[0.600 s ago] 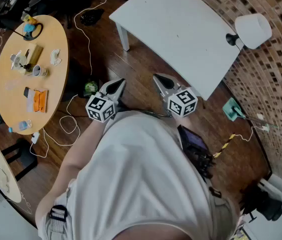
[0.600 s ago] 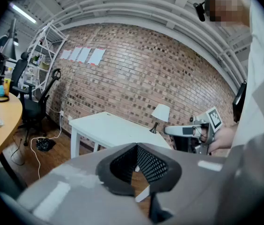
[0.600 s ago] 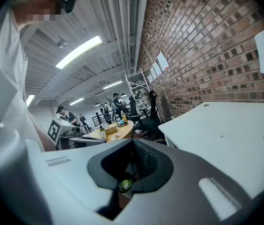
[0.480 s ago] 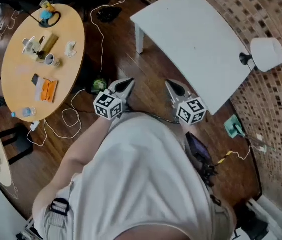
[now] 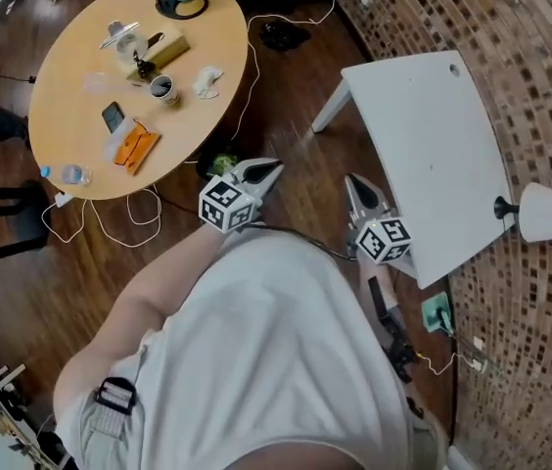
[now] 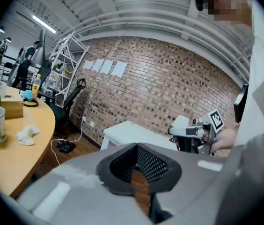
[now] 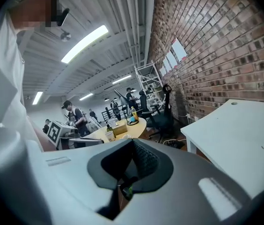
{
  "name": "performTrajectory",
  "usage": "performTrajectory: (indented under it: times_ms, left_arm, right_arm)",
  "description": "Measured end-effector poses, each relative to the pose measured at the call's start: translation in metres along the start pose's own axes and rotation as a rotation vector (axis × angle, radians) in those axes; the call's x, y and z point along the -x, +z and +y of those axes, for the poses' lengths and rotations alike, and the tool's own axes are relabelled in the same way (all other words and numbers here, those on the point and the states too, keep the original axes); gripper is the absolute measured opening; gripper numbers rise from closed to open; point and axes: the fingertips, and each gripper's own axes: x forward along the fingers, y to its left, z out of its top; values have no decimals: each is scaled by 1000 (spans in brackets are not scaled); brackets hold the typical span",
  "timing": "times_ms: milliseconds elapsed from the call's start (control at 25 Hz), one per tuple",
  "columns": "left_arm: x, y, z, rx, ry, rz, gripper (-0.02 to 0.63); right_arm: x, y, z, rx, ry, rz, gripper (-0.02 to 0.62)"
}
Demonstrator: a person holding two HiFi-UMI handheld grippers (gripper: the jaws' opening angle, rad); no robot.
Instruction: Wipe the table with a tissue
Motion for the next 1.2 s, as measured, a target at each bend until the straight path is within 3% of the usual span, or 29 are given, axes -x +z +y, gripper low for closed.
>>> performTrajectory:
  times_ms: [360,560,840,1200]
  left_arm:
    - [75,-11,74,82,219,-28,6]
    - [83,-19,96,114,312,-24,6]
    - [53,0,119,124,369,-5,6]
    - [-60,52,141,113,328,37,6]
  right_arm:
    - [-70,14,25,31,114,64,8]
    - [-101,17,20,23,179,98,8]
    - [-153,42,4,72,280,97,8]
    - [-189,96,-68,147,350,93,8]
